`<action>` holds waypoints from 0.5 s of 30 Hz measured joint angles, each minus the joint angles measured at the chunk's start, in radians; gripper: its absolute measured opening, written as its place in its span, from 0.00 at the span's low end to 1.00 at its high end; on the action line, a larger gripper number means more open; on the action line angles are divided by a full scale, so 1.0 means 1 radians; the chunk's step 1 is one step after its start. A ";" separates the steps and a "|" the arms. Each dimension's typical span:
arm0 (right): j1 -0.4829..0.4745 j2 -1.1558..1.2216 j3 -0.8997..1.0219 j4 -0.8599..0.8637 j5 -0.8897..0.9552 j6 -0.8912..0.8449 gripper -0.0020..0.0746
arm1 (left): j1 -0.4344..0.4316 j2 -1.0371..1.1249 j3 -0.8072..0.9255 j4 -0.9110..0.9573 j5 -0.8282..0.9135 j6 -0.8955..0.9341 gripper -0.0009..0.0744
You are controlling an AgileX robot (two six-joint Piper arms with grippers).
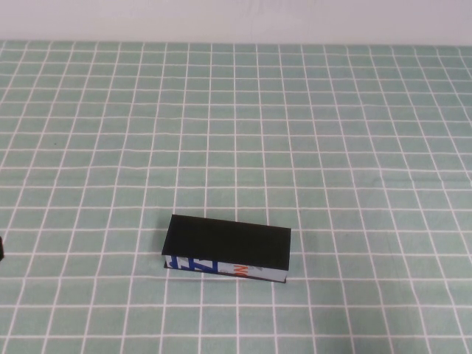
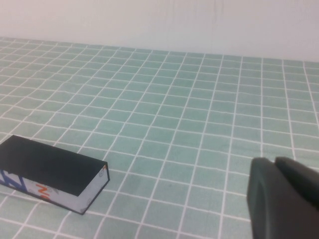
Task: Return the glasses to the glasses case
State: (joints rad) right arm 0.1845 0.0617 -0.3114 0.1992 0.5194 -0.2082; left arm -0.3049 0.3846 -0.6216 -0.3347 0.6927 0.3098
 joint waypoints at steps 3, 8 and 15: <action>0.000 0.000 0.000 0.000 0.000 0.000 0.01 | 0.000 0.000 0.000 0.002 0.000 -0.002 0.01; 0.000 0.000 0.000 0.000 0.000 0.001 0.01 | 0.000 0.000 0.000 0.004 -0.002 -0.004 0.01; 0.000 0.000 0.000 0.000 0.000 0.001 0.01 | 0.000 0.000 0.000 0.005 -0.002 -0.004 0.01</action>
State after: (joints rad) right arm 0.1845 0.0617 -0.3114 0.1992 0.5194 -0.2069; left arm -0.3049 0.3846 -0.6216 -0.3295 0.6904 0.3061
